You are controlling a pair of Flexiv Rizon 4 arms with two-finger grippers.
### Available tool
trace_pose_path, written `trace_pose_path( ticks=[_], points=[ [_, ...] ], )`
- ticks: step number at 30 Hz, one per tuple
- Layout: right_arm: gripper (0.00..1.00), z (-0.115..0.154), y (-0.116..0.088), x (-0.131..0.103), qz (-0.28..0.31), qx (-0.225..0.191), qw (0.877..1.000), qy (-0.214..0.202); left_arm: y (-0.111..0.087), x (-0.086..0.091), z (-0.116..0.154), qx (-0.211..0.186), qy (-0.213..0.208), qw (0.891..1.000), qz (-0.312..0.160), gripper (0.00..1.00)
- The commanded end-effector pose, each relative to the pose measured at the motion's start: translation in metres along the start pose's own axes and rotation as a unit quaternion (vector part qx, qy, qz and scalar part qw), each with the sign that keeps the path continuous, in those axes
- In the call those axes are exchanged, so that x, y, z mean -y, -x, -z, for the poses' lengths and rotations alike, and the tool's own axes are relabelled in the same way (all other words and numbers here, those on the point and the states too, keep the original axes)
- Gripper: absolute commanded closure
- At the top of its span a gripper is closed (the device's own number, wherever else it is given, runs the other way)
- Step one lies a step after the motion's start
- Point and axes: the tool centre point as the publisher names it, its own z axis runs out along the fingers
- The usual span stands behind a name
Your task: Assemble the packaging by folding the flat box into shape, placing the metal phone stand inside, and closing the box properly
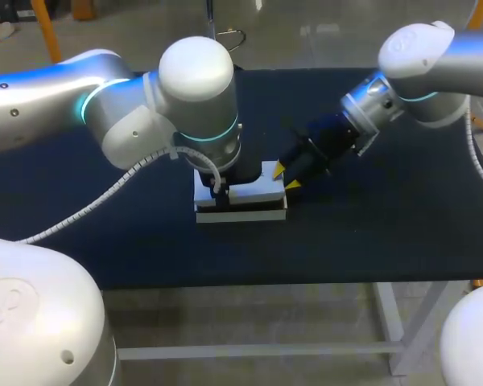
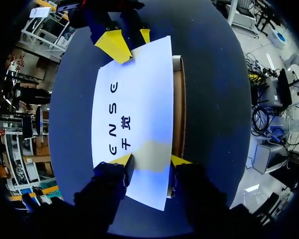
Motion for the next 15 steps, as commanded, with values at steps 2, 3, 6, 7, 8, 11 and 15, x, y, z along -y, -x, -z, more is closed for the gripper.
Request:
trace_pose_path(
  ticks=[2, 3, 6, 7, 8, 11, 15],
  points=[
    [0.63, 0.007, 0.003, 0.01, 0.002, -0.003, 1.0, 0.016, -0.003, 0.0, -0.006, -0.001, 0.005, 1.0, -0.001, 0.53],
    [0.63, 0.008, 0.003, 0.011, 0.003, -0.004, 1.0, 0.018, -0.004, 0.0, -0.006, -0.001, 0.006, 1.0, -0.001, 0.53],
    [0.65, 0.011, 0.003, 0.016, 0.008, -0.006, 1.0, 0.027, -0.004, -0.001, -0.006, -0.001, 0.007, 1.0, -0.001, 0.53],
    [0.66, 0.012, 0.003, 0.017, 0.011, -0.006, 0.999, 0.029, -0.005, -0.001, -0.006, -0.001, 0.007, 1.0, -0.001, 0.53],
    [0.71, 0.013, 0.003, 0.019, 0.014, -0.006, 0.999, 0.033, -0.005, -0.001, -0.006, -0.002, 0.007, 1.0, -0.001, 0.53],
    [0.81, 0.016, 0.001, 0.024, 0.02, -0.004, 0.999, 0.042, -0.005, -0.001, -0.006, -0.003, 0.007, 1.0, -0.001, 0.53],
    [0.86, 0.018, -0.002, 0.03, 0.031, 0.001, 0.998, 0.055, -0.005, 0.0, -0.006, -0.003, 0.008, 1.0, -0.001, 0.53]
  ],
)
